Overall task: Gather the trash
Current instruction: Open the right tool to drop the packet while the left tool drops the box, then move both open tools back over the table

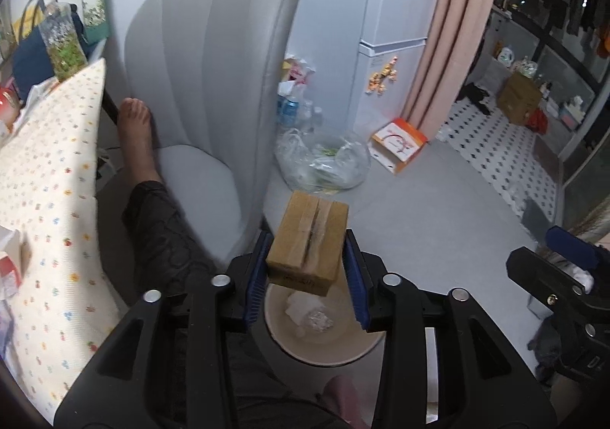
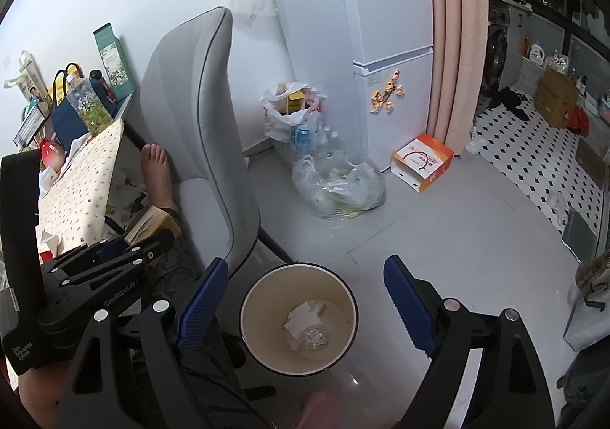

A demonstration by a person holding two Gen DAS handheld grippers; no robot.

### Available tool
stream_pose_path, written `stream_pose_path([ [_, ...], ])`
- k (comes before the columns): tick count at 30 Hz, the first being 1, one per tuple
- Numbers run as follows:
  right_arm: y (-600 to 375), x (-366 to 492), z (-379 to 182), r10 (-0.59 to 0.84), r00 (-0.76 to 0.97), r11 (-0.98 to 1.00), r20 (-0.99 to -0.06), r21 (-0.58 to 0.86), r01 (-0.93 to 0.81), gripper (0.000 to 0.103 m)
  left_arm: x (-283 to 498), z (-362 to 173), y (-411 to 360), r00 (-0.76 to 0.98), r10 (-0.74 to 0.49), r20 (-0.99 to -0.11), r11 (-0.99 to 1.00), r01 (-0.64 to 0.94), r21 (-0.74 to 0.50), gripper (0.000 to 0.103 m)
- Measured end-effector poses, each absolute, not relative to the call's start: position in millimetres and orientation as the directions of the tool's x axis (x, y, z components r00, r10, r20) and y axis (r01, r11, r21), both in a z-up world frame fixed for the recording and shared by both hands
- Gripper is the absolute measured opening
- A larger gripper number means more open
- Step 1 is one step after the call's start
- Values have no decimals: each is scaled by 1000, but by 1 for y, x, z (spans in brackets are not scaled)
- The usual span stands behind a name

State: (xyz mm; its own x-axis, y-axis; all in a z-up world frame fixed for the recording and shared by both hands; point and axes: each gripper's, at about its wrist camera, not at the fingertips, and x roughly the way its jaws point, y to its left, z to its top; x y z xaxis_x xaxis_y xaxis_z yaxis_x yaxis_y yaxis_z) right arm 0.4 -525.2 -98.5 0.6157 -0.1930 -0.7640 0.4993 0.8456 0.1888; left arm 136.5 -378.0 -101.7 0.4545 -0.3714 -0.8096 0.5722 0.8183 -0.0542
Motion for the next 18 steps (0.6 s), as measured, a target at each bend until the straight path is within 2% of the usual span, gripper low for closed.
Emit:
stream_pose_path([
  [1, -526, -1, -98, -195, 615, 844, -764, 189, 502, 82, 136, -100, -377, 458, -378, -805, 819, 571, -60, 68],
  [3, -527, -3, -98, -201, 615, 841, -763, 188, 508, 82, 136, -93, -372, 478, -398, -783, 821, 567, -71, 80],
  [6, -526, -2, -99, -201, 612, 840, -765, 188, 510, 83, 139, -81, -362, 507, -401, -763, 830, 554, -68, 89],
  [13, -507, 7, -91, -191, 637, 862, -747, 184, 473, 95, 147, -62, -324, 583, -355, -731, 883, 467, -57, 96],
  [18, -484, 17, -82, -160, 663, 885, -731, 192, 424, 95, 149, -47, -286, 635, -315, -706, 916, 397, -51, 96],
])
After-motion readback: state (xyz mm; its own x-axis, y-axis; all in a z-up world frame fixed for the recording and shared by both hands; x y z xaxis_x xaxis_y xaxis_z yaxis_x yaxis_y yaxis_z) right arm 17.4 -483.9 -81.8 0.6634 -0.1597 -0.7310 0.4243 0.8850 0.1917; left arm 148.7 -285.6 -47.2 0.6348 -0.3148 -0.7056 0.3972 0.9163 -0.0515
